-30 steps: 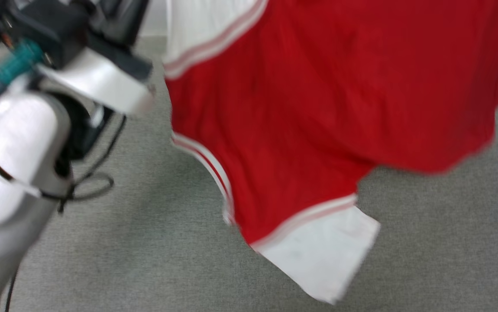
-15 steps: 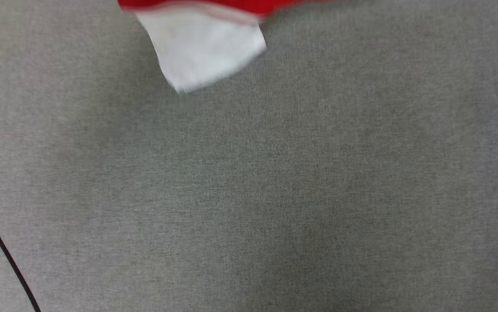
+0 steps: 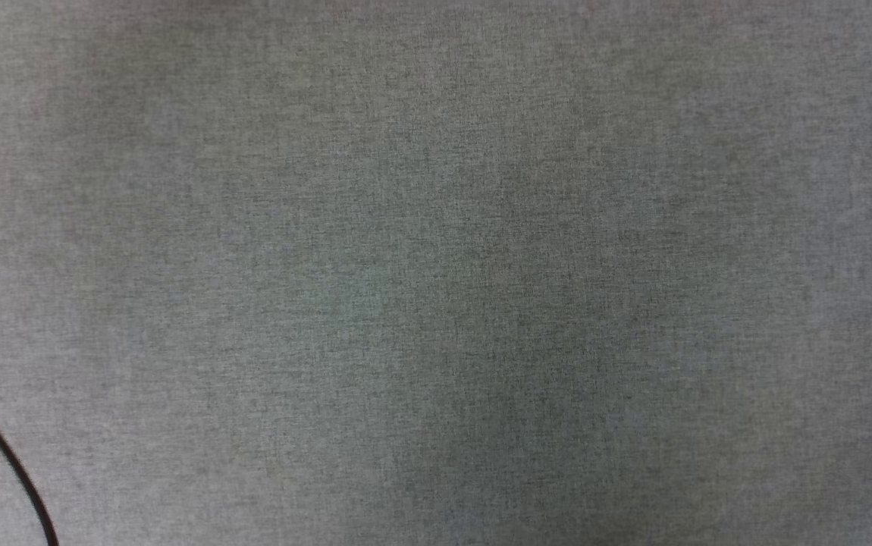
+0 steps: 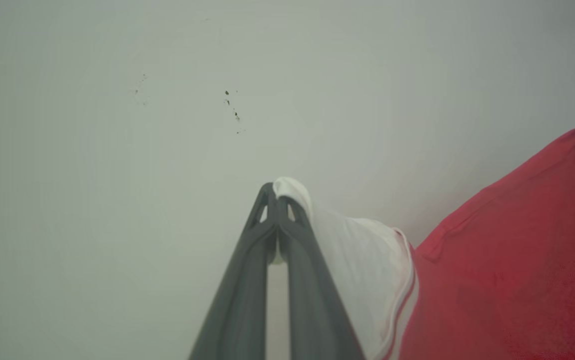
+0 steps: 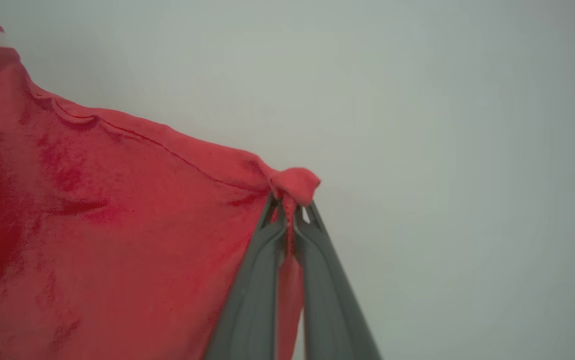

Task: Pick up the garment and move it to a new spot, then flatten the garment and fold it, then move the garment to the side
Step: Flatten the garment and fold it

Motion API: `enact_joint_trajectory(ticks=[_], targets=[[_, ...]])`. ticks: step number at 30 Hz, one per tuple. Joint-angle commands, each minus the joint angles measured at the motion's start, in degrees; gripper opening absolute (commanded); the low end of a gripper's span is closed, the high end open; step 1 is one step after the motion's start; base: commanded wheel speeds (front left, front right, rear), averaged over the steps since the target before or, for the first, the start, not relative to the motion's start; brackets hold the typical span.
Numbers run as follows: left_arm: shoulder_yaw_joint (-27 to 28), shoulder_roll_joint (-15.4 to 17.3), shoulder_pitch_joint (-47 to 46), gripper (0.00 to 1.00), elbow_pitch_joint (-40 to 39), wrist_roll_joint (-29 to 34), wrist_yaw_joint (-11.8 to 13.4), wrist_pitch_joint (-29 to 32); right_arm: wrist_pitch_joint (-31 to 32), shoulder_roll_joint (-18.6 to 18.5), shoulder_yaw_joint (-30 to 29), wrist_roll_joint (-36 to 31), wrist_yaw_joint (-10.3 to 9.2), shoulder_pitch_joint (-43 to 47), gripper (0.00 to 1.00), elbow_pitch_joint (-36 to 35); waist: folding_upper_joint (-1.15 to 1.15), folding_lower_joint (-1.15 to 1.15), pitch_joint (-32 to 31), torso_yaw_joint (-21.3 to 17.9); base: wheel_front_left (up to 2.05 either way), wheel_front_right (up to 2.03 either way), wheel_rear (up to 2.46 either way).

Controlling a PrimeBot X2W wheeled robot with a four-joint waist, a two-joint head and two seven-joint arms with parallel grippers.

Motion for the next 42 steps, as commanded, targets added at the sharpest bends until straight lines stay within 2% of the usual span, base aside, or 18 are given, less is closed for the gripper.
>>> enact_joint_trajectory(ticks=[1,7,10,16,24,33,39,42], targets=[[-1.4,0.5,2.6,0.0,1.0,-0.6,0.0,-0.9,-1.1,0.6,1.7,0.7,-0.04,2.1,0.0,1.2,0.0,-0.01,0.6,-0.1,0.0,0.0,0.0],[-5.2,1.3,10.5,0.0,1.5,-3.7,0.0,-3.3,-4.0,1.9,7.1,3.7,-0.04,8.0,0.0,3.0,0.0,-0.01,0.1,-0.1,0.0,0.0,0.0],[-7.4,1.8,17.8,0.0,0.7,-5.9,-0.1,-4.7,-6.0,2.8,10.8,6.5,-0.04,13.5,0.0,2.9,0.0,-0.01,-1.2,-0.3,0.0,0.0,0.0],[-10.3,2.6,30.1,0.0,-1.9,-8.5,0.1,-5.8,-8.3,1.6,15.7,10.1,-0.04,23.2,0.0,1.6,0.0,-0.01,-4.7,0.1,0.0,0.0,0.0],[-11.8,4.4,47.6,0.0,-7.3,-11.1,1.6,-6.4,-10.4,-3.3,18.8,15.4,-0.05,36.5,0.0,-0.7,0.0,-0.01,-12.2,1.1,0.0,0.0,0.0],[-14.1,7.7,66.7,0.0,-14.1,-14.0,4.3,-6.6,-10.3,-9.9,23.6,18.8,-0.05,52.1,0.0,-8.4,0.0,-0.01,-21.6,1.2,0.0,0.0,0.0],[-15.7,10.8,79.9,0.0,-18.9,-16.7,7.4,-6.5,-10.1,-13.6,22.9,20.2,-0.04,62.9,0.0,-12.0,0.0,-0.01,-27.2,1.0,0.0,0.0,0.0],[-16.5,12.0,85.9,0.0,-22.1,-18.0,10.1,-6.2,-9.6,-15.2,22.3,21.0,-0.04,68.5,0.0,-14.0,0.0,-0.01,-29.9,1.1,0.0,0.0,0.0]])
